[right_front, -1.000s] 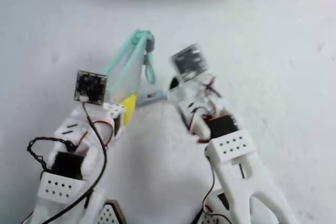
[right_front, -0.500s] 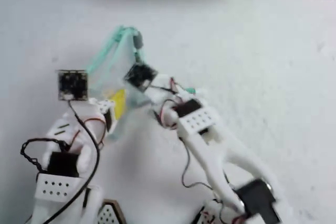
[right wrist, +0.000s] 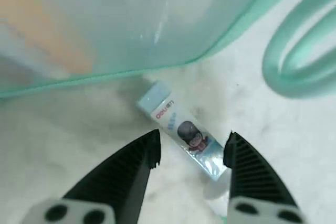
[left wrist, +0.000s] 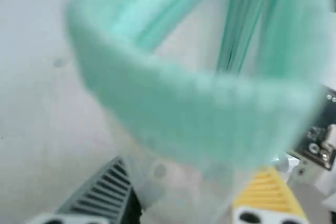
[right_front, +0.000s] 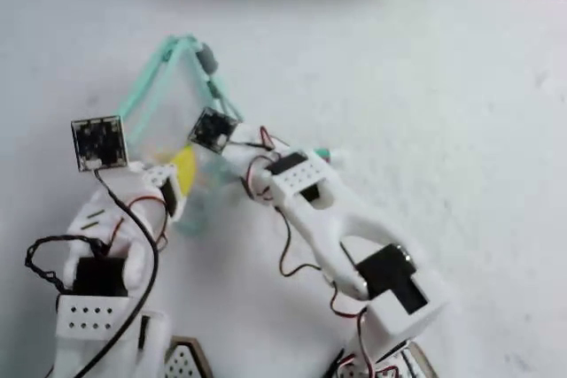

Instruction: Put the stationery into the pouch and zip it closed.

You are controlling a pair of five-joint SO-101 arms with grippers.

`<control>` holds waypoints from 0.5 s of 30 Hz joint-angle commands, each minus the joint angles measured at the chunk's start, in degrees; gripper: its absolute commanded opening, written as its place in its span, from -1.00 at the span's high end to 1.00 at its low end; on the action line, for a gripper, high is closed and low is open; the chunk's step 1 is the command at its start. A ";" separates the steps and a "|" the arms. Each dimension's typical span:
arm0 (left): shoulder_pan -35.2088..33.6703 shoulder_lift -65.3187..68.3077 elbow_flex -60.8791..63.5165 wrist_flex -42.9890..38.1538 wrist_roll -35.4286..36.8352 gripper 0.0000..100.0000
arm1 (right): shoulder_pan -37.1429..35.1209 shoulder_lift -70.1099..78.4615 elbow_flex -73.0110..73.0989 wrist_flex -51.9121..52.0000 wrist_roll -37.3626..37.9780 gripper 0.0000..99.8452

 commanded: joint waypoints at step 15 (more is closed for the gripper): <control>-0.66 -0.48 -1.49 -1.32 0.79 0.51 | -2.51 3.03 -4.57 4.09 11.52 0.97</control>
